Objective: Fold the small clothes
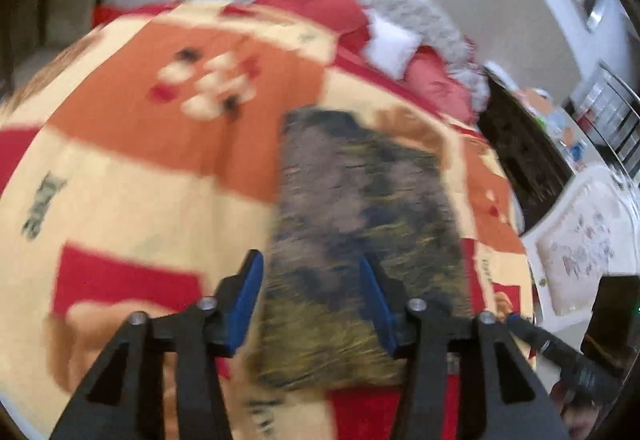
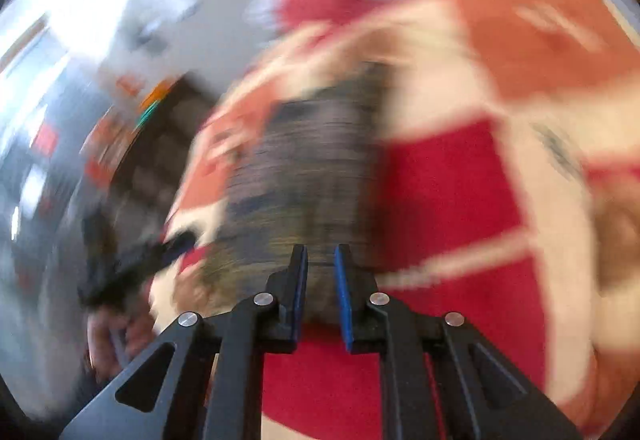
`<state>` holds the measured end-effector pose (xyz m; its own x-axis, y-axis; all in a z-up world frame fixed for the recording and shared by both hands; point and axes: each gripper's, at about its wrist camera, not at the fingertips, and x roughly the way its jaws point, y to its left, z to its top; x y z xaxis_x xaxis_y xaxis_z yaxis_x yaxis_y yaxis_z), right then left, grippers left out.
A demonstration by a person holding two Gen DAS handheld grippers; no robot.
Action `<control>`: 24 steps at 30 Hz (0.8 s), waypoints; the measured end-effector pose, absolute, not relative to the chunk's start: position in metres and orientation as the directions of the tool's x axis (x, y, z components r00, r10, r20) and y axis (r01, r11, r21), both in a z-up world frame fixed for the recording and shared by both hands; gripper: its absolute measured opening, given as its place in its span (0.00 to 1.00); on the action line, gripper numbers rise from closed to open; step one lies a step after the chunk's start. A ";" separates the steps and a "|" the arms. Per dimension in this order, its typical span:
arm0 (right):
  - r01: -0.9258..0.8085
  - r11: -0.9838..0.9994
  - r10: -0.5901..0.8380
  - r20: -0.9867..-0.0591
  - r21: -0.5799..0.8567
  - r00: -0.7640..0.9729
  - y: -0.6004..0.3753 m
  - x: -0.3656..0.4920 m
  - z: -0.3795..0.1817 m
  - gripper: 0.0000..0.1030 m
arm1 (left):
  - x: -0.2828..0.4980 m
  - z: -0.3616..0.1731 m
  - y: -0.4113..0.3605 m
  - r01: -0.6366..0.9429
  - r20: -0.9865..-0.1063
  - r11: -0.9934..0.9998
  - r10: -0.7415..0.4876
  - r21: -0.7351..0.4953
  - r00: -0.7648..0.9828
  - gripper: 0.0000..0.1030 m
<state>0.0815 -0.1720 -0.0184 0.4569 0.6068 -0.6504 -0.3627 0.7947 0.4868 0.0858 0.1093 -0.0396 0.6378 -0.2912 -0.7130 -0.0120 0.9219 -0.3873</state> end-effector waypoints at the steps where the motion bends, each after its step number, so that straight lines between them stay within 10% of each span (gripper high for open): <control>1: -0.417 0.790 0.610 -0.650 0.450 0.454 -0.152 0.078 -0.016 0.16 | 0.086 -0.039 0.102 0.014 -0.708 0.930 -0.289 -0.366 0.644 0.22; 6: -0.373 0.922 0.299 -0.806 0.105 0.511 -0.122 0.087 -0.067 0.00 | 0.079 -0.091 0.079 0.015 -0.778 0.972 -0.199 -0.236 0.595 0.06; 13: -0.340 0.913 0.362 -0.830 0.225 0.423 -0.164 0.087 -0.069 0.00 | 0.089 -0.069 0.085 -0.002 -0.763 0.954 -0.239 -0.300 0.601 0.08; 18: -0.258 0.940 0.332 -0.766 0.222 0.551 -0.145 0.137 -0.012 0.05 | 0.165 -0.014 0.084 -0.018 -0.694 0.958 -0.194 -0.285 0.694 0.55; 24: -0.004 0.992 0.097 -0.761 0.123 0.642 -0.111 0.232 -0.010 0.16 | 0.260 -0.039 0.067 -0.080 -0.761 0.979 -0.091 -0.186 0.643 0.54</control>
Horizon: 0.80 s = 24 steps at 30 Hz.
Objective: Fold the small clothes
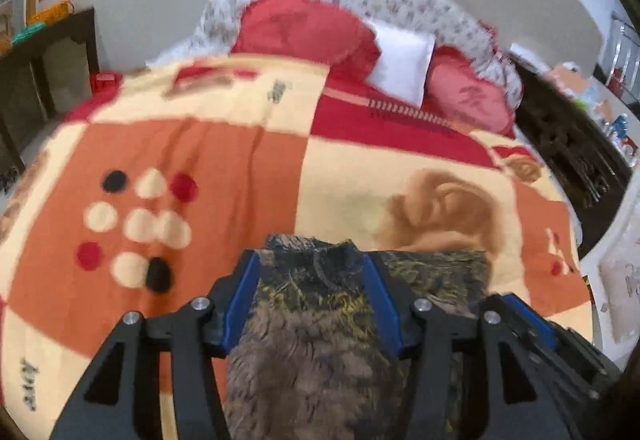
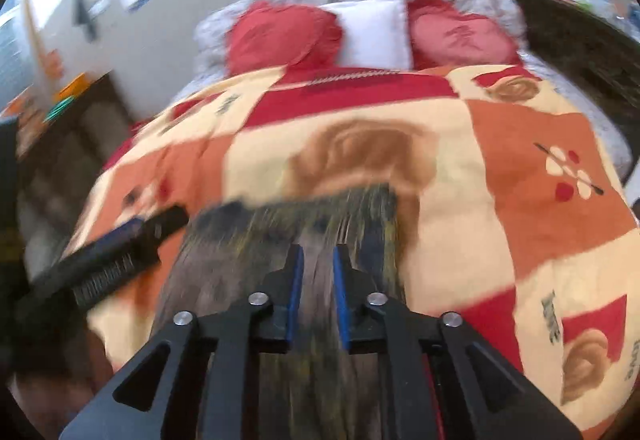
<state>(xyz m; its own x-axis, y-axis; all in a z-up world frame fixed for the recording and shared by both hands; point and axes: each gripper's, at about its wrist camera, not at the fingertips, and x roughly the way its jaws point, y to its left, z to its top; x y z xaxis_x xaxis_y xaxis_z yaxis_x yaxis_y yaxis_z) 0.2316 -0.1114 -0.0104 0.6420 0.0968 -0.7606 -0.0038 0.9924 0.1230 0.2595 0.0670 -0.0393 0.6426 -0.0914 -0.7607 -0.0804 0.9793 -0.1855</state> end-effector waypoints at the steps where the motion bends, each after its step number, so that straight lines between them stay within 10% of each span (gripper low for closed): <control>1: 0.026 0.994 0.066 -0.775 0.106 0.629 -0.110 0.242 -0.020 0.16 | 0.267 -0.052 0.068 -0.089 -0.774 0.976 -0.100 -0.198 0.626 0.54; 24: 0.003 0.984 0.140 -0.788 0.177 0.600 -0.125 0.279 -0.084 0.21 | 0.283 -0.109 0.069 -0.071 -0.767 0.975 -0.121 -0.212 0.631 0.65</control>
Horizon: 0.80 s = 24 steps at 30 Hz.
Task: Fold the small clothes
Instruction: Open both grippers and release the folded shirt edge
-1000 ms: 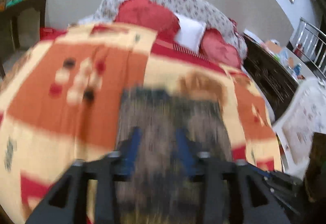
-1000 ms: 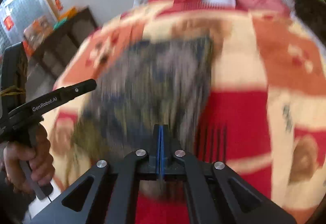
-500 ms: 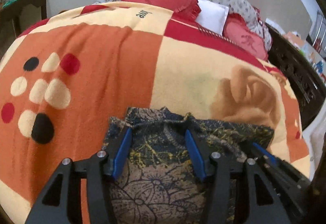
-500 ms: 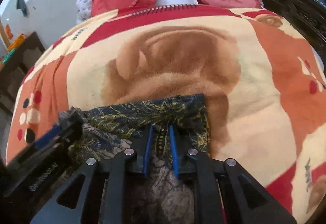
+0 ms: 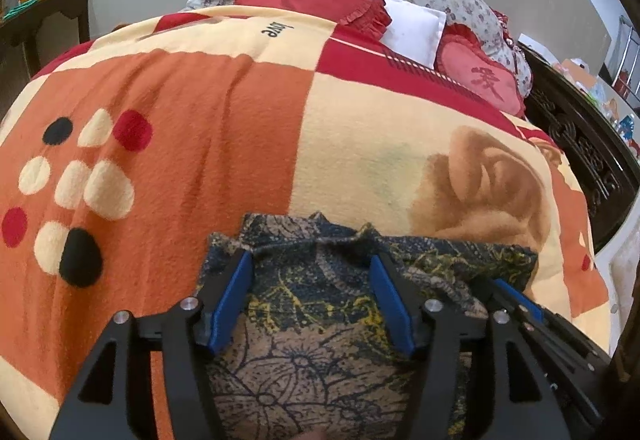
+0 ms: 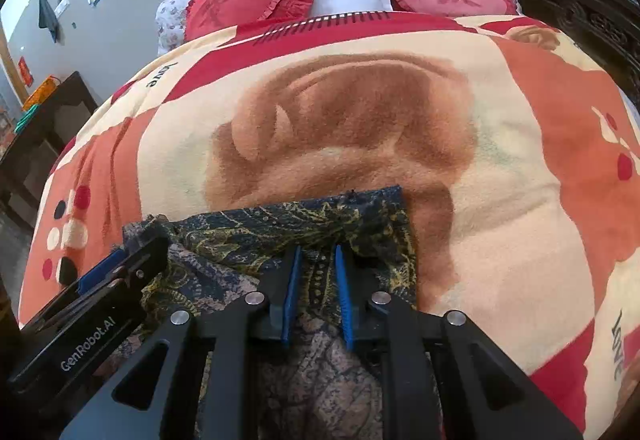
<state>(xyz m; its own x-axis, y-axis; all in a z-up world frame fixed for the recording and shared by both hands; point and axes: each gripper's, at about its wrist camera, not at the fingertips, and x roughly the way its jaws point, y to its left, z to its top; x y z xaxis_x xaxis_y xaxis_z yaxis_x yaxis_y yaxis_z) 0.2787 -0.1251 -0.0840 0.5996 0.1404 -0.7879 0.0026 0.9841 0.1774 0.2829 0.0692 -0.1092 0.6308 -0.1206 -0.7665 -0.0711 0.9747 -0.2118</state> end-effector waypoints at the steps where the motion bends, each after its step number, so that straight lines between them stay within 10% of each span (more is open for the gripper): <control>1: -0.004 0.983 0.150 -0.788 0.183 0.597 -0.125 0.279 -0.083 0.25 | 0.283 -0.109 0.070 -0.067 -0.767 0.973 -0.131 -0.221 0.629 0.66; 10: -0.029 0.982 0.169 -0.793 0.188 0.585 -0.118 0.280 -0.080 0.38 | 0.287 -0.108 0.078 -0.043 -0.747 0.950 -0.213 -0.308 0.630 0.77; 14: -0.012 0.962 0.229 -0.775 0.274 0.589 -0.130 0.281 -0.084 0.38 | 0.291 -0.109 0.083 0.026 -0.698 0.906 -0.343 -0.422 0.629 1.00; 24: -0.047 0.974 0.210 -0.805 0.221 0.555 -0.124 0.286 -0.079 0.37 | 0.299 -0.084 0.077 0.038 -0.778 0.948 -0.282 -0.316 0.561 1.00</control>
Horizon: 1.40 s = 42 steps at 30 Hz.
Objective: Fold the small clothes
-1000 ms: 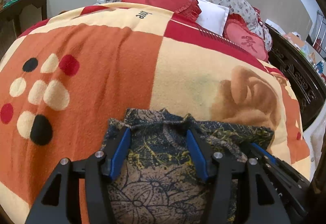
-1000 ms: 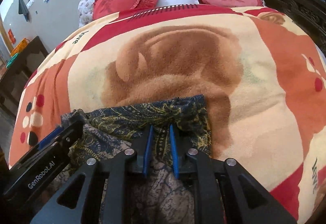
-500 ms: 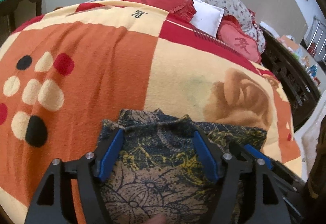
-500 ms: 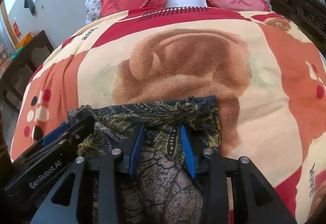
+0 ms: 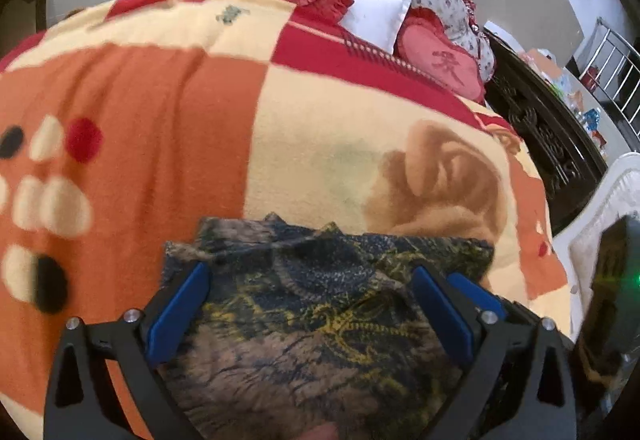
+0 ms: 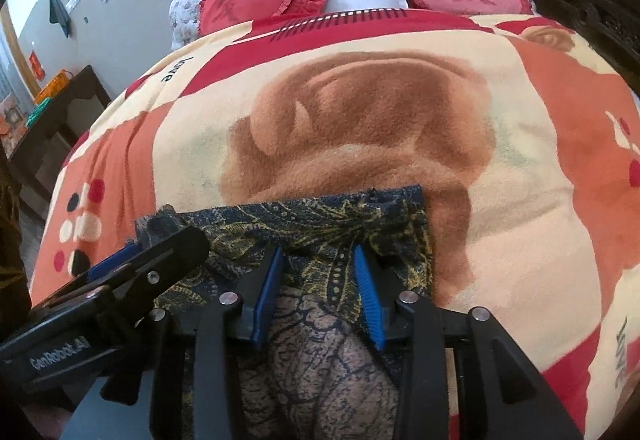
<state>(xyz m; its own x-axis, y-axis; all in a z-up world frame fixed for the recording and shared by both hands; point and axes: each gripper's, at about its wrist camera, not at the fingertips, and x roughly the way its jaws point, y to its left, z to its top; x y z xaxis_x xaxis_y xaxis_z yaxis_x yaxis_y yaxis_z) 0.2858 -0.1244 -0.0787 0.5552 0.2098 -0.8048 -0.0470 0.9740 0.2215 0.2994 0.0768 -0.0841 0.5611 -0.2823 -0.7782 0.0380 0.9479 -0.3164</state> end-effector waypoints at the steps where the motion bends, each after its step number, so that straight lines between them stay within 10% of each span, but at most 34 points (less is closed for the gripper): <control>1: -0.048 0.970 0.224 -0.805 0.237 0.549 -0.128 0.284 -0.073 0.37 | 0.293 -0.070 0.084 0.016 -0.767 0.955 -0.246 -0.295 0.593 1.00; 8: -0.132 0.973 0.229 -0.743 0.189 0.629 -0.161 0.204 0.015 0.37 | 0.203 -0.007 0.095 -0.040 -0.754 0.997 -0.019 -0.060 0.656 1.00; 18: -0.194 0.977 0.188 -0.770 0.085 0.610 -0.172 0.016 0.043 0.39 | 0.014 -0.027 0.030 0.022 -0.845 0.998 -0.062 -0.059 0.532 1.00; 42: -0.191 0.977 0.196 -0.744 0.093 0.639 -0.178 -0.072 0.077 0.39 | -0.060 0.033 0.021 -0.002 -0.772 1.000 -0.004 -0.006 0.636 1.00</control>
